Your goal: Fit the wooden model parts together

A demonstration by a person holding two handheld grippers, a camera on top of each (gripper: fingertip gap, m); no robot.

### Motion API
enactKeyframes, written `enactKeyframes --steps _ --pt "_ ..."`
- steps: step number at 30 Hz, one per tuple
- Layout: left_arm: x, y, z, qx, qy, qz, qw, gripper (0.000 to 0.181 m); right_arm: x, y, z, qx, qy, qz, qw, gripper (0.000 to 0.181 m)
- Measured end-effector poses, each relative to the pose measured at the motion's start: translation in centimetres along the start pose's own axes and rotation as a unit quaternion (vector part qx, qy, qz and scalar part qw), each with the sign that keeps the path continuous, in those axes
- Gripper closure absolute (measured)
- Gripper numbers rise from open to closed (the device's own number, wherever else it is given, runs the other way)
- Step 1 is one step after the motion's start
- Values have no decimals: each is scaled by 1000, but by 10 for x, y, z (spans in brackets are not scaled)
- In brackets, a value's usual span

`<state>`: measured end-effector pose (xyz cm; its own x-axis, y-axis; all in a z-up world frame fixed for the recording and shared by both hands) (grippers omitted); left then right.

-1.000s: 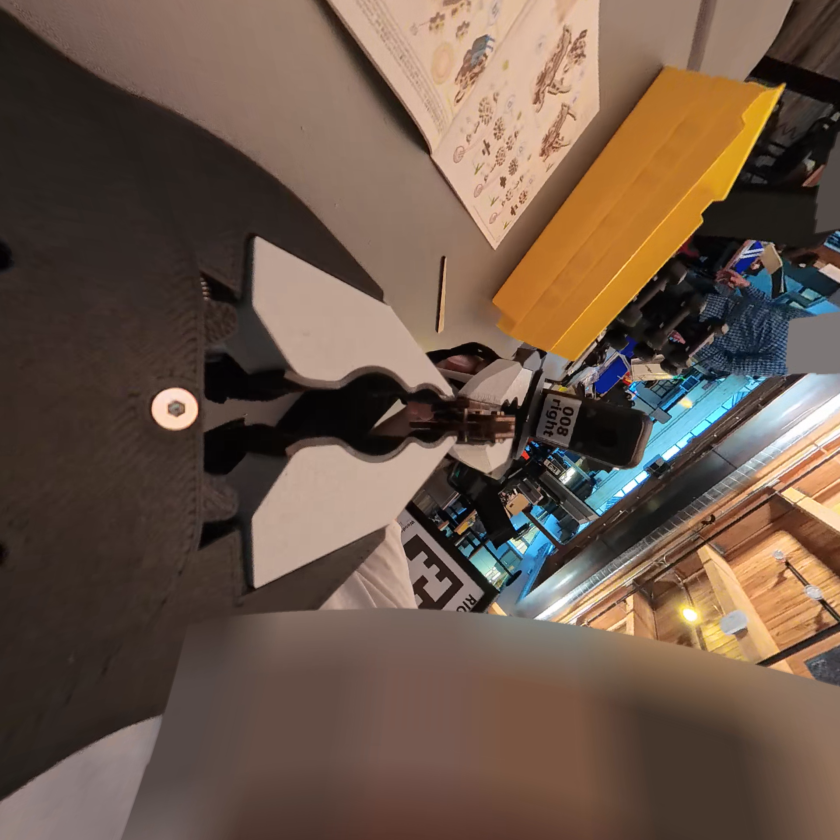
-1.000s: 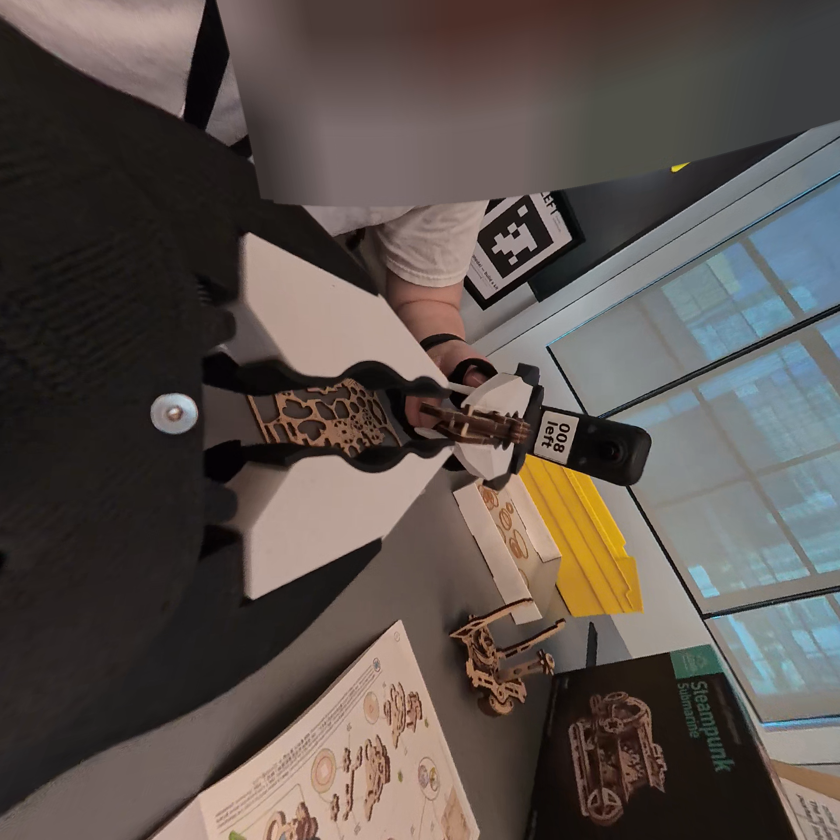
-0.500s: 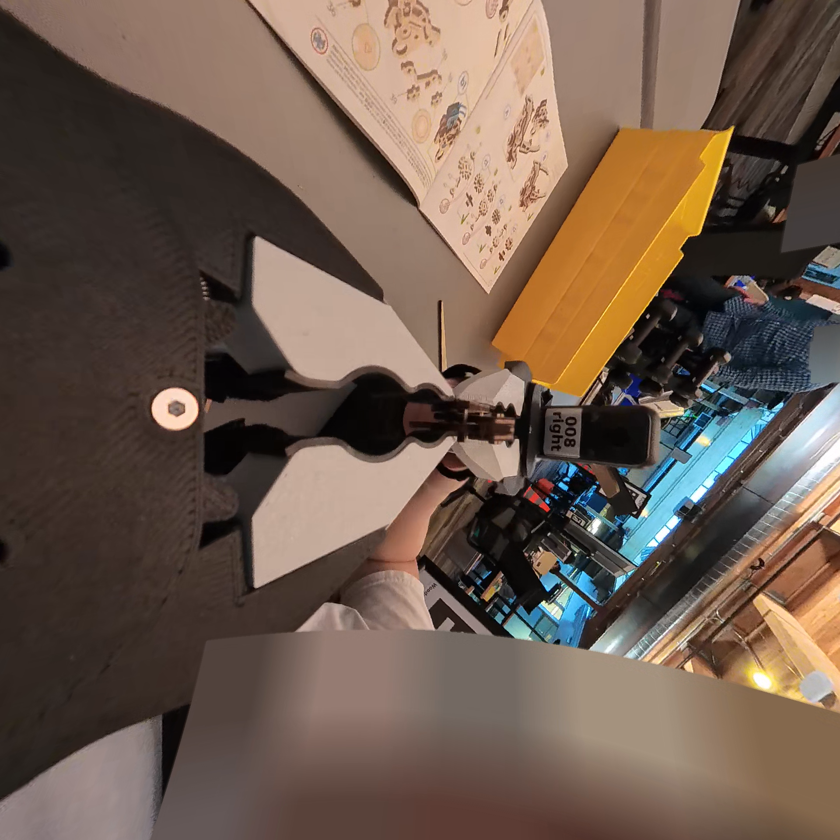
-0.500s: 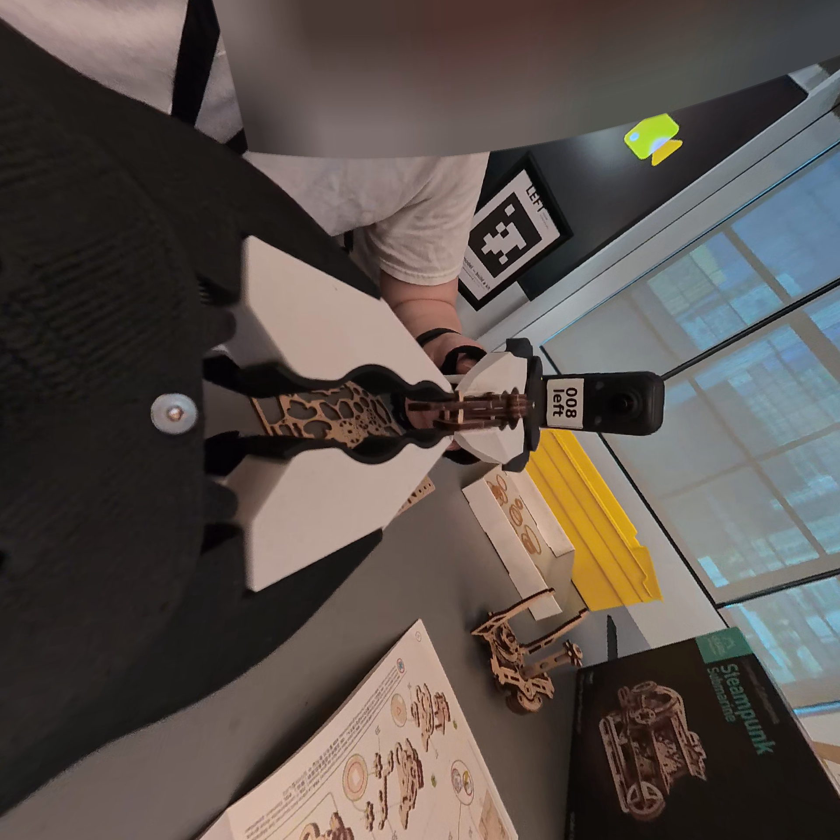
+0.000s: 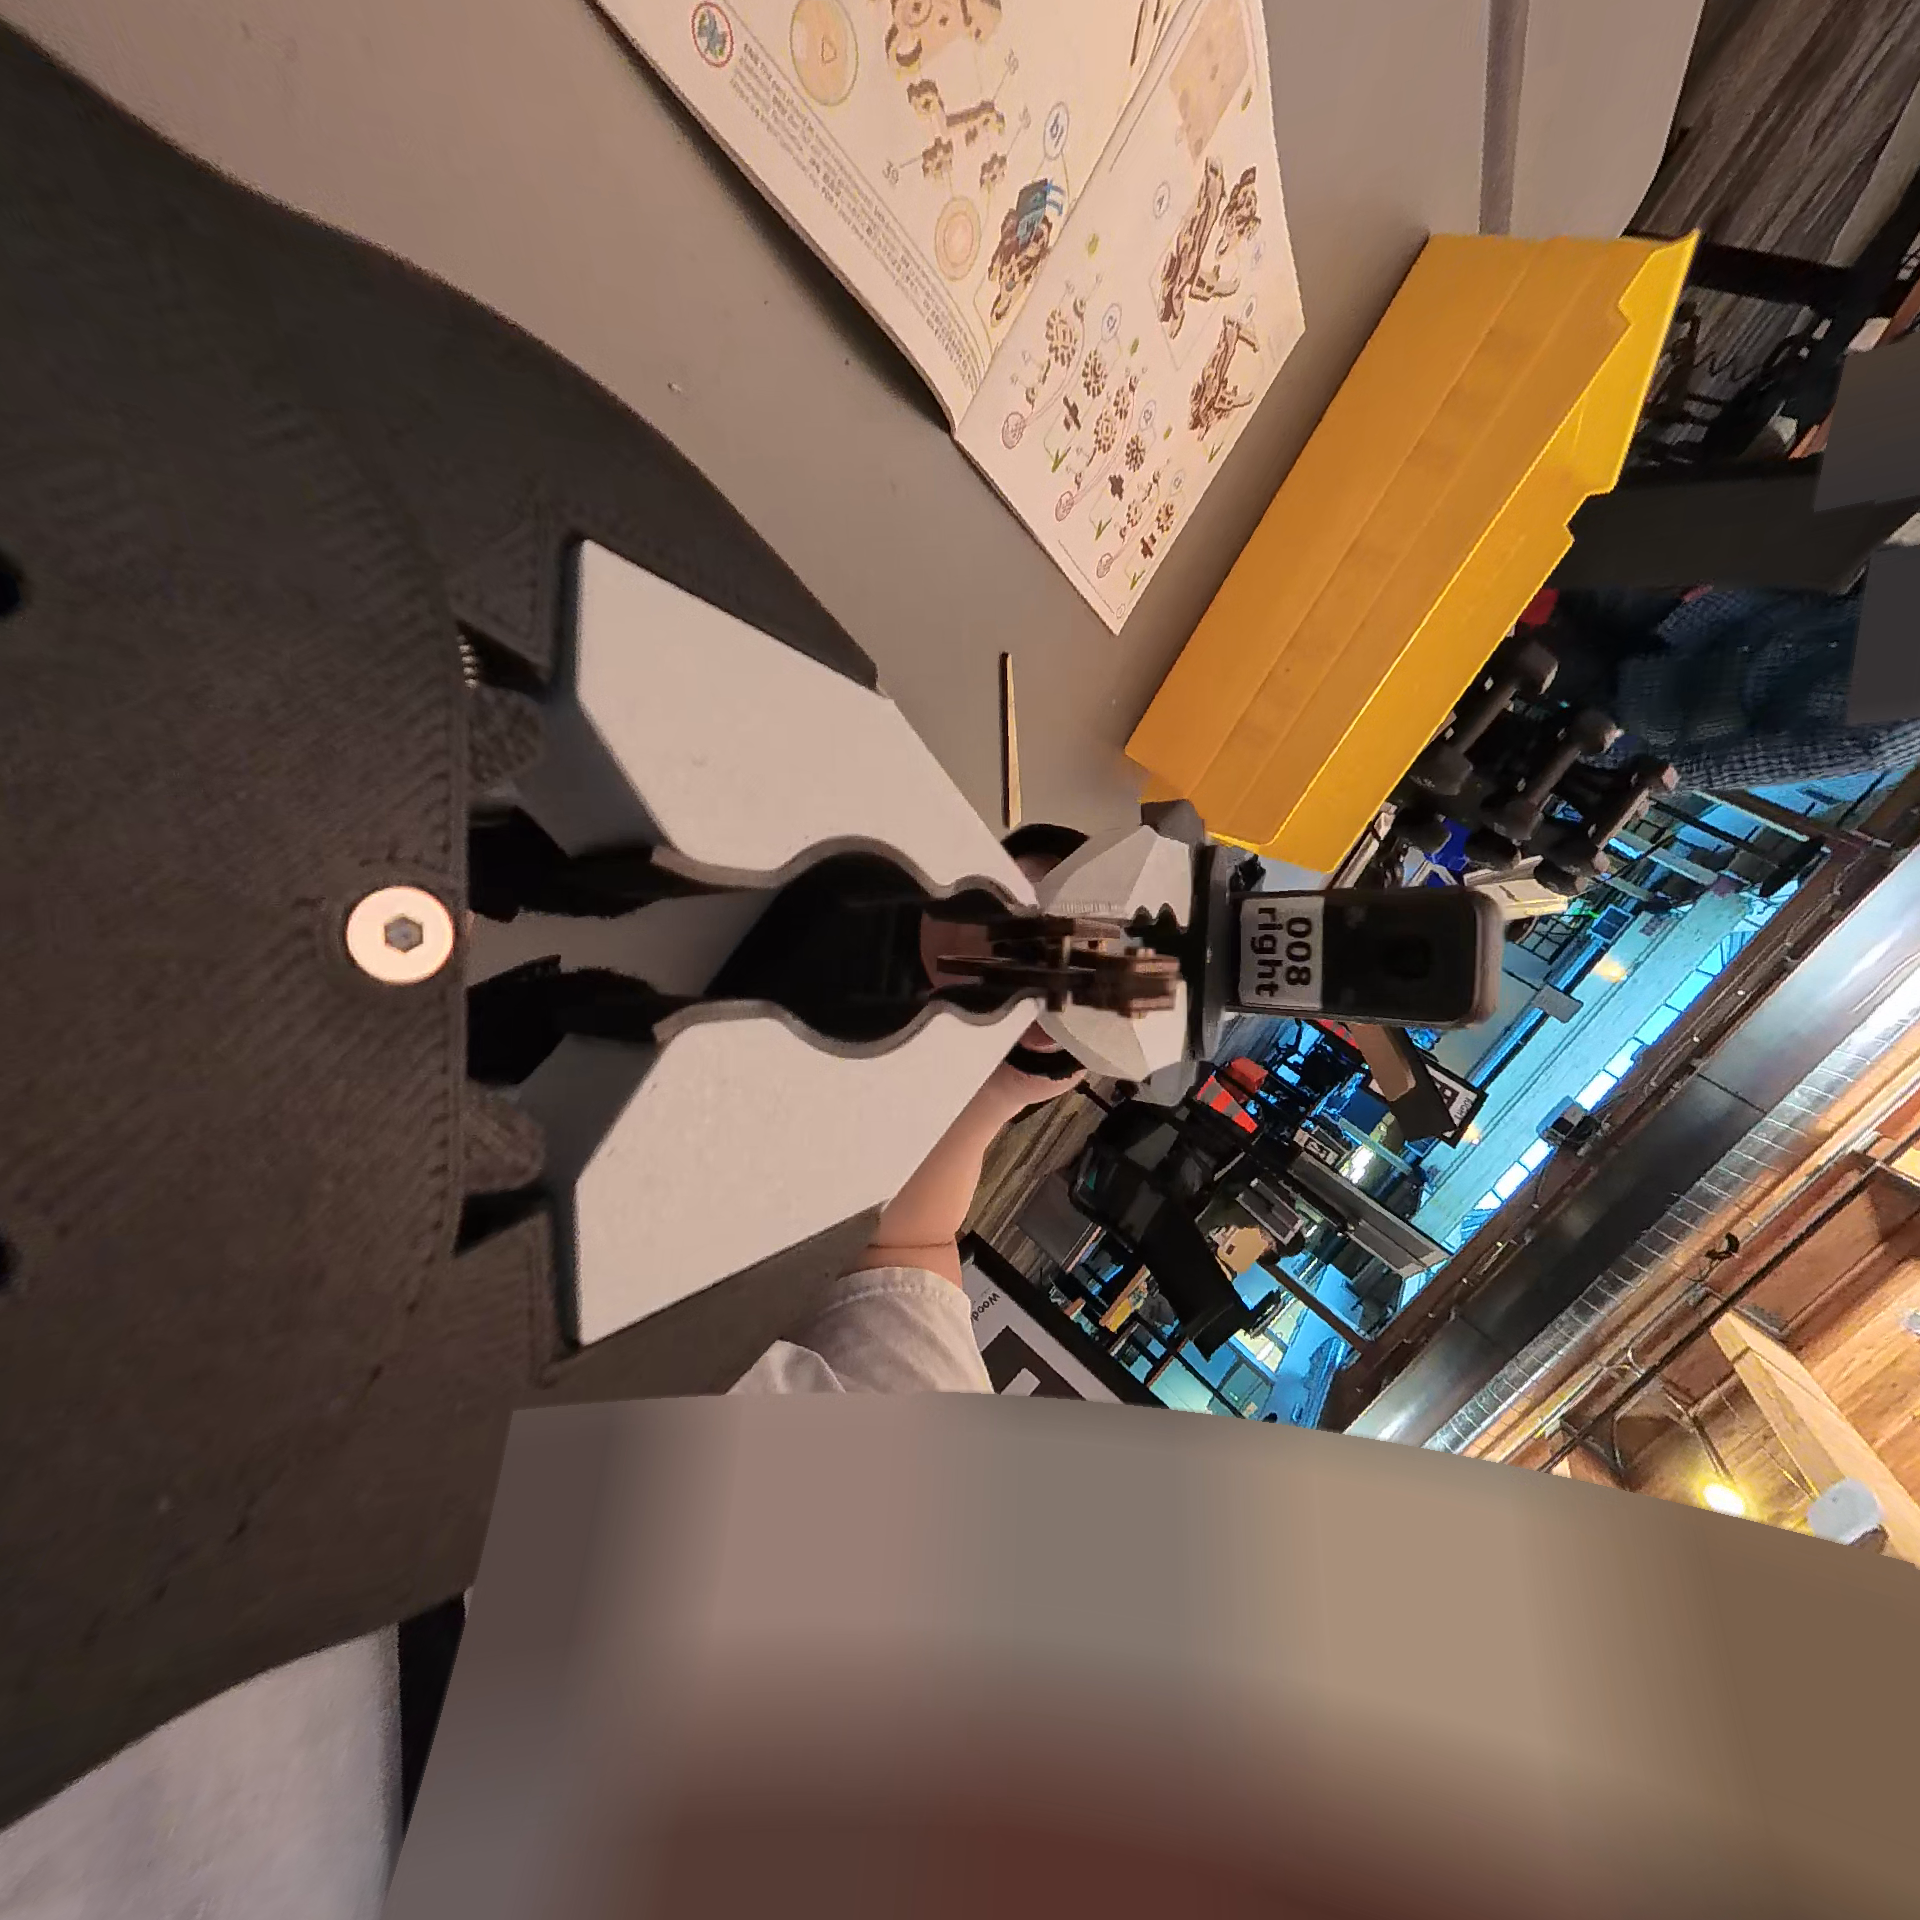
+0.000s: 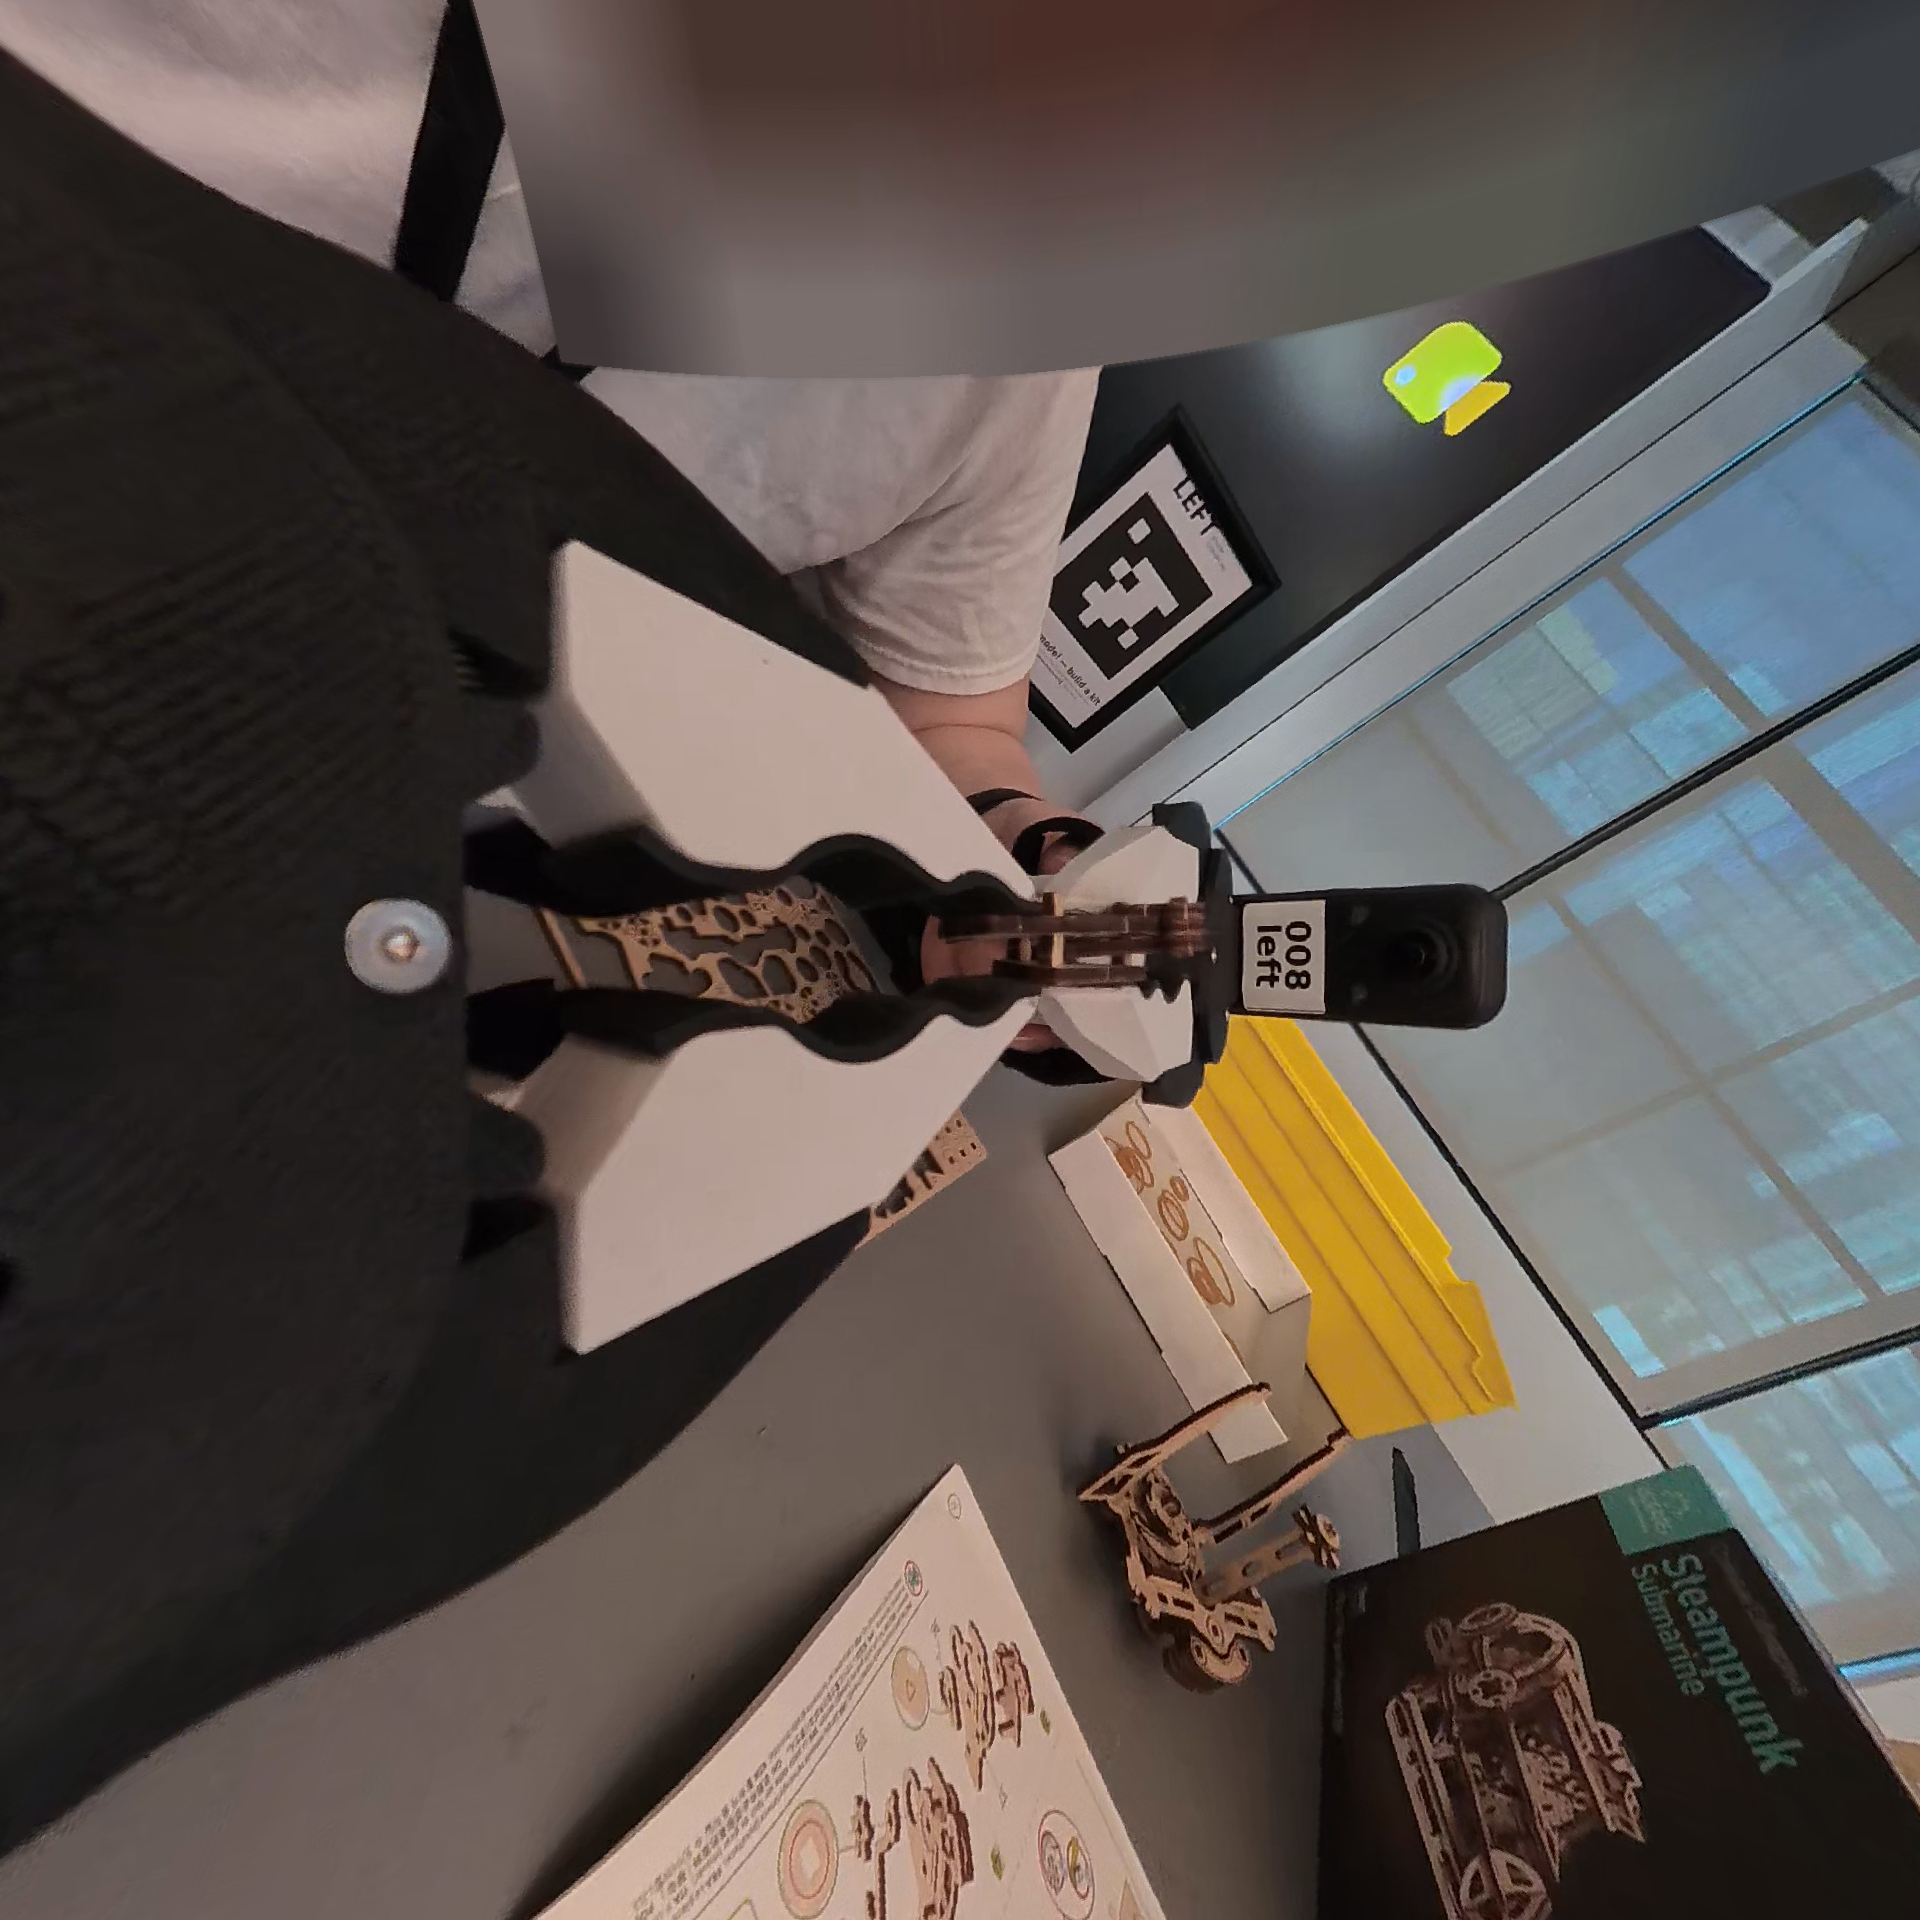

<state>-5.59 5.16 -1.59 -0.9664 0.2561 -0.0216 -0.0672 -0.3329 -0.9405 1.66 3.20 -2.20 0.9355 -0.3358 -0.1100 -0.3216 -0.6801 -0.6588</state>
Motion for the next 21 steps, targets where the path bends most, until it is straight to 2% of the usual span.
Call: enactKeyframes --steps 3,11,21 --pt "0 2 -1 8 -1 -7 1000 172 1 0 4 -33 -17 -4 999 174" --pt "4 -2 -8 62 18 28 998 172 5 -4 10 -121 -60 17 991 174" --pt "6 -3 -13 42 6 22 999 172 5 -3 14 -134 -49 21 990 175"
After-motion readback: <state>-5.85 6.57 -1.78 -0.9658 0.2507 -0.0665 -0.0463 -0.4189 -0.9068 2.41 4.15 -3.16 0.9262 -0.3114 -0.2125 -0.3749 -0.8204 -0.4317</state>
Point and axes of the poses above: each gripper's, where its closed fingertips meet, x back along the fingers, y out of its underside, z = x × y across the jaws, the point moved 4 cm from there along x, back along the fingers, and after that the axes turned 15 degrees about -x, right-handed, at the moved point
